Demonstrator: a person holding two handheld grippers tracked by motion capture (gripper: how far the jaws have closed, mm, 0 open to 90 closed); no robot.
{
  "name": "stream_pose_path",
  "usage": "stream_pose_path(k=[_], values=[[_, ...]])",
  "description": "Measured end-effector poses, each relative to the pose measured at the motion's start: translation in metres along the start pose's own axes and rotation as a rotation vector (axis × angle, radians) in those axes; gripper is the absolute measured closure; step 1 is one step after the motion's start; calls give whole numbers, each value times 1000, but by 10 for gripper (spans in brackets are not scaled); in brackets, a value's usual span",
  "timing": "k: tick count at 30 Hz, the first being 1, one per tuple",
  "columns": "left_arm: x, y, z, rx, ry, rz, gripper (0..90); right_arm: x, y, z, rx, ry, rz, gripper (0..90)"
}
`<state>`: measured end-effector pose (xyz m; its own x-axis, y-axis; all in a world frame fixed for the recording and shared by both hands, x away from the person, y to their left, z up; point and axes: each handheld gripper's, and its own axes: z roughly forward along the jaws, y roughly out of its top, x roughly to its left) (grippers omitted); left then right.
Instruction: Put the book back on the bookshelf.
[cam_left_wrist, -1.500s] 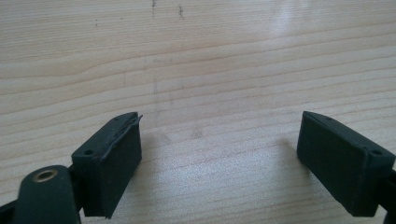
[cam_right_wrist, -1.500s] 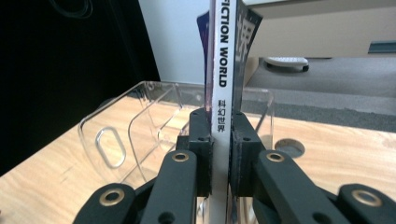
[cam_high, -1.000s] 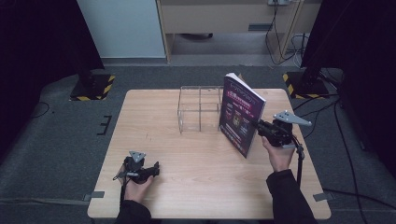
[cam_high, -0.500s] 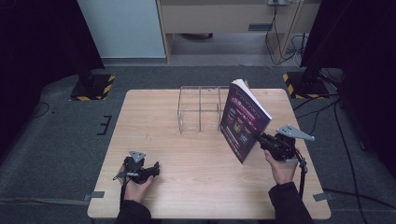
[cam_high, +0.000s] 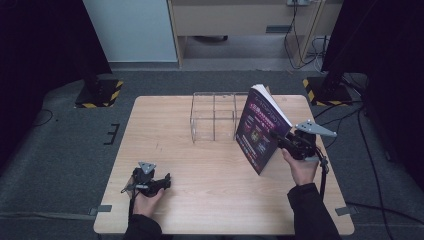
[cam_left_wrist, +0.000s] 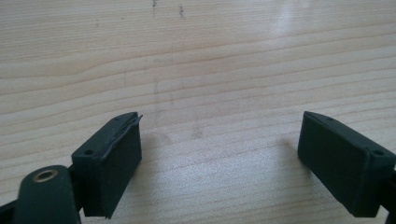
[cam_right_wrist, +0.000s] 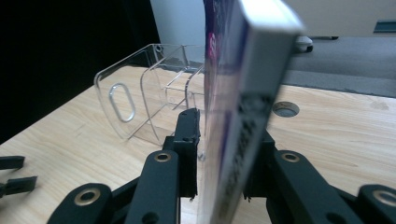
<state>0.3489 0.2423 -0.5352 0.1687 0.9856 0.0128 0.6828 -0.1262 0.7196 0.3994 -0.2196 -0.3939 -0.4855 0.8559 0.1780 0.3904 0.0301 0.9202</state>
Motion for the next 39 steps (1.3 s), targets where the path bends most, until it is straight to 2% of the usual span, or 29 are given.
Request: stream_pose_path(k=[5,11,17,27,33,39], values=[[0,0,0,0,0,0,128,-2,4,6,16,-14,12,731],[0,0,0,0,0,0,127,0,6,8,23,-31,32,815],[0,0,0,0,0,0,127,5,7,8,18,-52,50,826],[0,0,0,0,-1,0,127,15,19,13,-24,-86,39,828],[0,0,0,0,-1,0,127,16,26,23,-37,-111,25,828],[0,0,0,0,-1,-1,127,15,35,35,-74,-136,16,828]])
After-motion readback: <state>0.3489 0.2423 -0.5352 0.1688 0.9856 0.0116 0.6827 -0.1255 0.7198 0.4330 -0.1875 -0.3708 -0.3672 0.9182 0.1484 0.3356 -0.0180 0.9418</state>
